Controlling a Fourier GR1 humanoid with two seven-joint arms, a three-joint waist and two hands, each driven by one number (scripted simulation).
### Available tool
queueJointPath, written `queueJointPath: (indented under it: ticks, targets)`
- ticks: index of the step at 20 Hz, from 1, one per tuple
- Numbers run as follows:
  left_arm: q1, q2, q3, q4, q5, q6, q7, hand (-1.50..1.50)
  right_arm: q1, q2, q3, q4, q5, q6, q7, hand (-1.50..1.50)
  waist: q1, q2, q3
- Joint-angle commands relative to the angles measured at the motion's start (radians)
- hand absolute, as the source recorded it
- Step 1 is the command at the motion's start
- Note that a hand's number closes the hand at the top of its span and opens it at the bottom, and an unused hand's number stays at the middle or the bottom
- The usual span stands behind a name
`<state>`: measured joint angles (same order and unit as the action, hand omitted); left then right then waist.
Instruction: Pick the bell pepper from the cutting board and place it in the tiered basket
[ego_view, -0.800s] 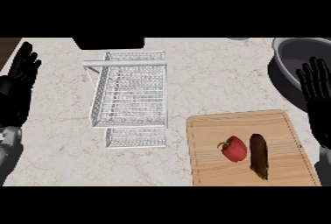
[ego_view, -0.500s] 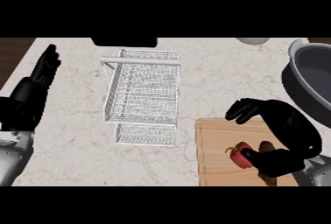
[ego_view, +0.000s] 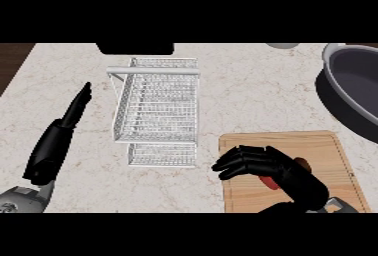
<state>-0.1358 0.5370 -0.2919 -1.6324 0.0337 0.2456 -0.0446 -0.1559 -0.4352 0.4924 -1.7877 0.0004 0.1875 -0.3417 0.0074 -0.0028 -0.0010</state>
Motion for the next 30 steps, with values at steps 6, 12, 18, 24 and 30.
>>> queueJointPath:
  ticks: [6,12,18,24,30]
  targets:
    - [0.024,0.008,0.014,0.001,-0.013,-0.009,-0.010,0.00,-0.070,-0.354,-0.001,-0.244,0.272,0.146,0.289,-1.50,-0.040,-0.016,-0.005]
    - [0.045,-0.018,0.012,0.002,-0.025,0.011,-0.017,0.00,-0.061,-0.517,-0.023,-0.471,0.447,0.218,0.518,-1.50,-0.049,-0.015,-0.003]
    - [0.018,-0.028,0.024,0.025,-0.027,-0.025,-0.006,0.00,0.059,-0.485,0.080,-0.701,0.613,0.269,0.820,-1.50,-0.032,-0.003,0.000]
    - [0.029,-0.063,0.021,0.046,-0.061,-0.009,-0.041,0.00,0.061,-0.407,0.301,-0.671,0.747,0.237,0.961,-1.50,-0.027,-0.004,0.000]
    - [0.074,-0.054,0.005,-0.024,-0.074,-0.018,-0.032,0.00,-0.028,-0.359,0.440,-0.552,0.882,0.209,1.073,-1.50,-0.011,-0.009,0.000]
